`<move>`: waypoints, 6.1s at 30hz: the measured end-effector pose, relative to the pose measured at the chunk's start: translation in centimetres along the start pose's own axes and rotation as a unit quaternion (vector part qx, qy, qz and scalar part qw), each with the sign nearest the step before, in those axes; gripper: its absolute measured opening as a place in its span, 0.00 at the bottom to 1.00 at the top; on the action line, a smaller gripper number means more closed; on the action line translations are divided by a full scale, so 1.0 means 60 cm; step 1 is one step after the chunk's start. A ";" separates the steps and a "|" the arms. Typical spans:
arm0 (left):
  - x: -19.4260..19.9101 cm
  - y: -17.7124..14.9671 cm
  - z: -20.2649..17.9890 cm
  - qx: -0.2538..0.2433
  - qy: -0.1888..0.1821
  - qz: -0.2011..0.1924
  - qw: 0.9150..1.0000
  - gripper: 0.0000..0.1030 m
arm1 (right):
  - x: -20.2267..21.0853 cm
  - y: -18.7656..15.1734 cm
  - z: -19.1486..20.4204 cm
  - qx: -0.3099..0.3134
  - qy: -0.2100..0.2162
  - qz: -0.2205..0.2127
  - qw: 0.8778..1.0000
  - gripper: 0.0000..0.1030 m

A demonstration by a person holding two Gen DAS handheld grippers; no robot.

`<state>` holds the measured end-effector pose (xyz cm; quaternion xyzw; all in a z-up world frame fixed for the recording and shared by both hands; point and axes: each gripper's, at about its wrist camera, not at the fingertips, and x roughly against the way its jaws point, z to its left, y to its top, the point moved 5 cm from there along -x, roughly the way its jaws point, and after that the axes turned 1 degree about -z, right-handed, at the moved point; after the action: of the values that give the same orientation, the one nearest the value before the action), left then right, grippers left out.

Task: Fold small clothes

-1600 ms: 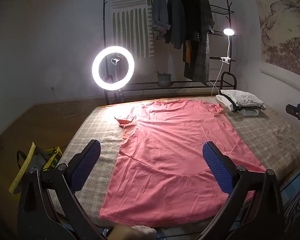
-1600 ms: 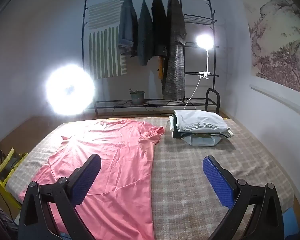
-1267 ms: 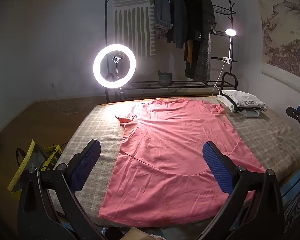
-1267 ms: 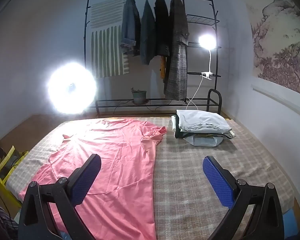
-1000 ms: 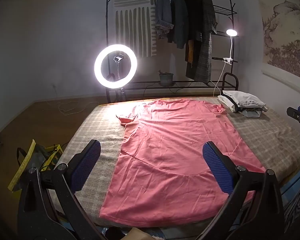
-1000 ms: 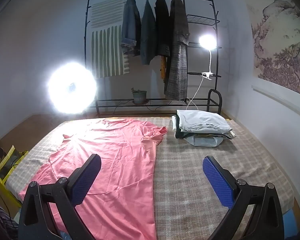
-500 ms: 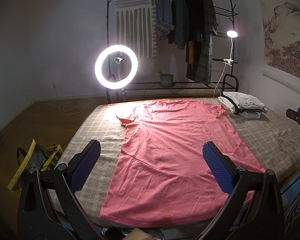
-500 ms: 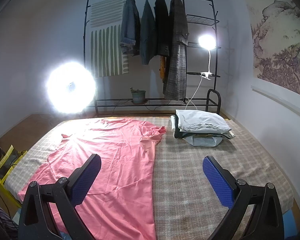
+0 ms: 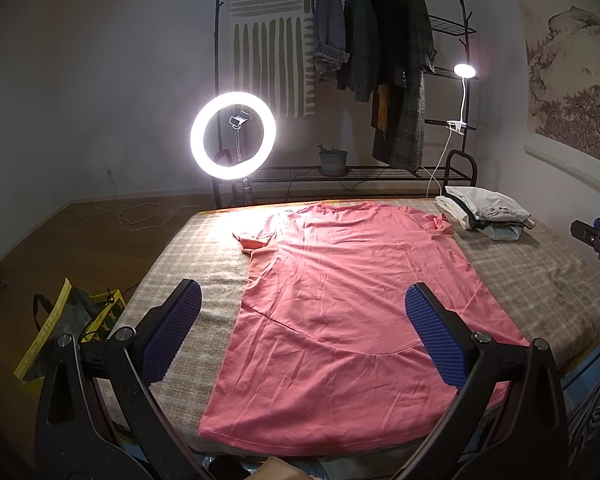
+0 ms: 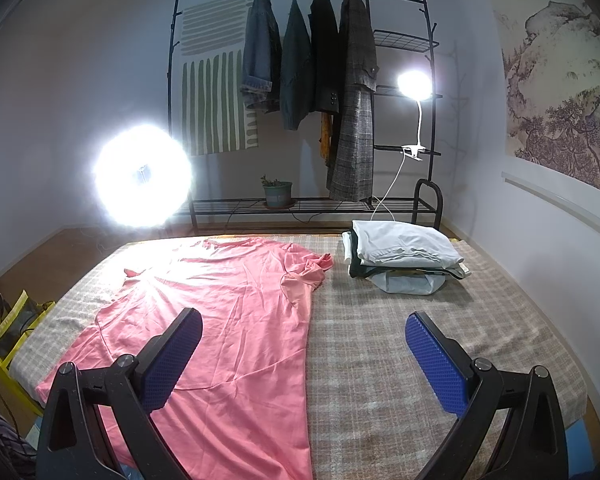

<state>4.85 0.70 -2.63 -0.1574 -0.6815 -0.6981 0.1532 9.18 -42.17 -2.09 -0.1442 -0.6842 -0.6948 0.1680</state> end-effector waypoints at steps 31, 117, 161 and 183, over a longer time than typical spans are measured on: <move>0.000 0.022 0.004 0.003 0.004 -0.003 1.000 1.00 | 0.002 0.008 0.004 0.000 0.002 -0.010 1.000 0.99; -0.195 -0.288 0.209 0.289 -0.046 0.272 0.917 0.00 | -0.838 -0.012 0.814 0.152 0.174 0.317 0.920 0.57; -0.138 -0.175 0.046 0.139 -0.104 0.194 0.965 0.00 | -0.783 0.144 0.595 0.061 0.234 0.210 0.947 0.00; -0.155 -0.201 -0.114 0.034 -0.178 0.245 0.953 0.00 | -0.803 0.113 0.263 -0.017 0.138 0.246 0.959 0.38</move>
<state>8.01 -5.83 -17.65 -0.4357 -0.6613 -0.5766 0.2009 55.09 -24.70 -16.35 -0.2137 -0.5861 -0.6564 0.4242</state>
